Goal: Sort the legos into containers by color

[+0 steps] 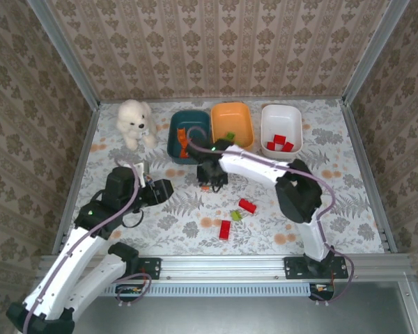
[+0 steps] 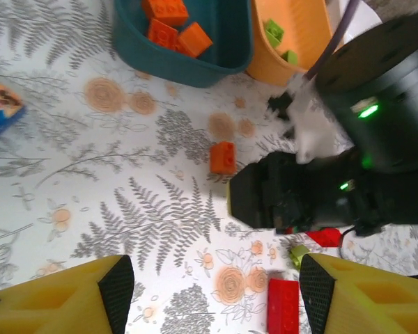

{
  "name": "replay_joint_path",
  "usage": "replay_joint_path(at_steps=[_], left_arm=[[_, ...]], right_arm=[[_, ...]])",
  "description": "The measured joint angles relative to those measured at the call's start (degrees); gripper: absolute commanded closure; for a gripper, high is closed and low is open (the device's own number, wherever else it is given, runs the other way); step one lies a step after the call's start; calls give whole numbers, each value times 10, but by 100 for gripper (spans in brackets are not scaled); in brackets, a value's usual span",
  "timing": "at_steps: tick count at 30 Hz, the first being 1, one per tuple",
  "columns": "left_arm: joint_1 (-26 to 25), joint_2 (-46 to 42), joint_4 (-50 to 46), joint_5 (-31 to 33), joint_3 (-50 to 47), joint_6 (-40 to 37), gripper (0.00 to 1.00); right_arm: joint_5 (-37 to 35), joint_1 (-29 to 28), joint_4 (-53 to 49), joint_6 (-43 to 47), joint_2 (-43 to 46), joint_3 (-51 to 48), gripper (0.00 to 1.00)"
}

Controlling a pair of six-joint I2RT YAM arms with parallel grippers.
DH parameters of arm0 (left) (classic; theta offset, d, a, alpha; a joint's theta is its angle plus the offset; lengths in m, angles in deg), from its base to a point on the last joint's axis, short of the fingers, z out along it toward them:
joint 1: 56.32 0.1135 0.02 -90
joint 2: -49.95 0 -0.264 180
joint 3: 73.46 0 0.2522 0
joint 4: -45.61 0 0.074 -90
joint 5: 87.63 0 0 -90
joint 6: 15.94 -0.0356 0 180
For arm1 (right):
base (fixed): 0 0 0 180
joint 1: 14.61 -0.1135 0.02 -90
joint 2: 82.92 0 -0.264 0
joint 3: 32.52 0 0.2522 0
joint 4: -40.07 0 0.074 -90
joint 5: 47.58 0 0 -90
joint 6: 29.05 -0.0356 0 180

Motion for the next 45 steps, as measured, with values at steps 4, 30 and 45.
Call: replay_joint_path(at_steps=[4, 30, 45], left_arm=[[-29, 54, 48, 0, 0, 8, 32], [-52, 182, 127, 8, 62, 8, 31], [-52, 206, 123, 14, 71, 7, 30]], right_arm=[[-17, 89, 1, 42, 11, 66, 76], [114, 237, 84, 192, -303, 389, 58], [127, 240, 83, 196, -284, 395, 49]])
